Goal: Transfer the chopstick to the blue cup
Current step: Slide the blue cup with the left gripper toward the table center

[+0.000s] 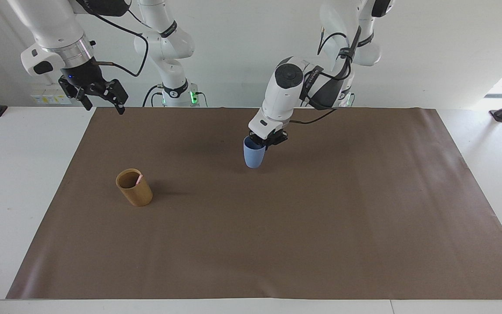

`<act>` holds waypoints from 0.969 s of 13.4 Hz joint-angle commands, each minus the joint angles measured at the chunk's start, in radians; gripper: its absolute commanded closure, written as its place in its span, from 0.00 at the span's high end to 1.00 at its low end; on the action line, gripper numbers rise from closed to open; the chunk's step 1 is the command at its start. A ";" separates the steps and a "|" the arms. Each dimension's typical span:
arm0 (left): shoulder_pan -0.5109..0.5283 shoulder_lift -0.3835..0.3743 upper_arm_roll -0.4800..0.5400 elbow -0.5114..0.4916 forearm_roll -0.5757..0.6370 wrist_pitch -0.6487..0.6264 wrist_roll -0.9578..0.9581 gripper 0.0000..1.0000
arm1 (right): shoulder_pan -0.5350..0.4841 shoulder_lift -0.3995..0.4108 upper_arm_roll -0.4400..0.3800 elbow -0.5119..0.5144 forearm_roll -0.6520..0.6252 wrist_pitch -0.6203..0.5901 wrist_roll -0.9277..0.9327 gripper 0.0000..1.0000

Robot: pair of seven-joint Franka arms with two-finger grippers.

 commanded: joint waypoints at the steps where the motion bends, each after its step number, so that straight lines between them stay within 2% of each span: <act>1: -0.018 0.011 0.014 -0.022 -0.019 0.043 -0.011 0.00 | -0.004 -0.022 0.005 -0.028 -0.006 0.014 0.006 1.00; 8: -0.026 0.010 0.012 -0.085 -0.019 0.107 -0.029 0.00 | -0.004 -0.022 0.005 -0.026 -0.006 0.014 0.005 1.00; 13: -0.026 0.011 0.012 -0.091 -0.021 0.130 -0.048 0.00 | -0.004 -0.022 0.005 -0.026 -0.006 0.014 0.006 1.00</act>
